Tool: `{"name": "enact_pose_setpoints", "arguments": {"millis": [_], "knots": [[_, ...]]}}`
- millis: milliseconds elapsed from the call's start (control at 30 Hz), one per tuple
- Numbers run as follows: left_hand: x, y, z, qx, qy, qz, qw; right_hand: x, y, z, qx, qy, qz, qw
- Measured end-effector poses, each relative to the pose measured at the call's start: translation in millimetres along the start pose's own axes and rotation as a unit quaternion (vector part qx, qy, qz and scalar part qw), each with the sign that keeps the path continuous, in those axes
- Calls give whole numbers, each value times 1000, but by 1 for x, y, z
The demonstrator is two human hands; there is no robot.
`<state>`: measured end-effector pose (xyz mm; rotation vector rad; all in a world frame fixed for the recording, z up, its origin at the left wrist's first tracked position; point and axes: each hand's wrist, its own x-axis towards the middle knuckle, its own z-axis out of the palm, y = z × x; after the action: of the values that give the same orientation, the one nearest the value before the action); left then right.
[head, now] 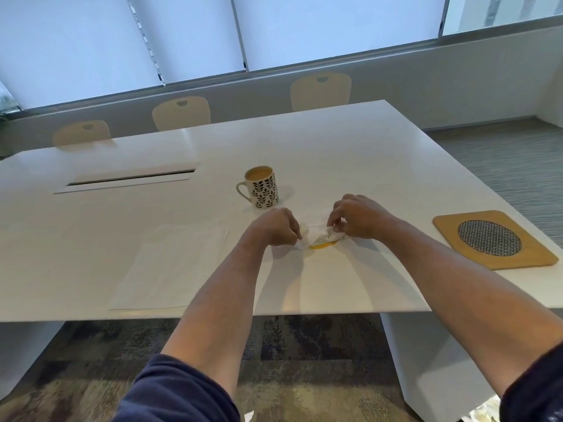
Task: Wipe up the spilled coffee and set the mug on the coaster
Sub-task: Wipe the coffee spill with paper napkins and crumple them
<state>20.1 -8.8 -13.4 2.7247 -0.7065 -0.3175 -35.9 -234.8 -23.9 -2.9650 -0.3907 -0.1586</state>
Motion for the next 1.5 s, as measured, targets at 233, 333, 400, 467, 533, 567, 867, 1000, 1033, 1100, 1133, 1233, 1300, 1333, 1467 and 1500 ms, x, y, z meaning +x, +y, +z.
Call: {"name": "enact_pose_setpoints", "arguments": {"millis": [233,333,400,467,533,567,867,1000,1033,1100,1133,1233,1300,1333,1467,1500], "knots": [[2,1,4,-26,11,-24,999,-8,3,-3,70,16,-5,997],[5,0,8,1,21,-15,1000,-12,3,-4,97,9,-17,995],[5,1,8,22,24,-6,999,-14,2,-5,112,-7,-23,993],[4,2,8,41,28,7,999,-15,2,-5,129,-15,-31,991],[4,2,8,52,35,16,998,-16,3,-2,166,-20,-27,986],[3,3,8,55,37,18,998,-16,4,-1,182,-20,-25,983],[-2,4,12,34,57,19,998,-11,3,4,178,22,42,983],[-2,3,13,18,58,21,998,-11,7,8,168,24,93,981],[-2,3,13,18,58,22,998,-12,7,9,165,23,102,981],[-1,3,13,25,56,25,998,-12,8,9,161,19,114,980],[0,3,13,33,54,27,998,-12,9,8,159,19,119,980],[1,3,12,54,52,30,997,-15,9,2,168,27,138,976],[2,3,13,56,55,30,996,-15,10,-1,161,25,150,975],[3,2,13,56,57,29,996,-15,10,-2,148,18,158,976],[5,0,13,43,56,24,997,-14,12,-6,121,-32,191,974],[6,-1,12,41,54,22,997,-13,12,-7,131,-42,195,971]]}}
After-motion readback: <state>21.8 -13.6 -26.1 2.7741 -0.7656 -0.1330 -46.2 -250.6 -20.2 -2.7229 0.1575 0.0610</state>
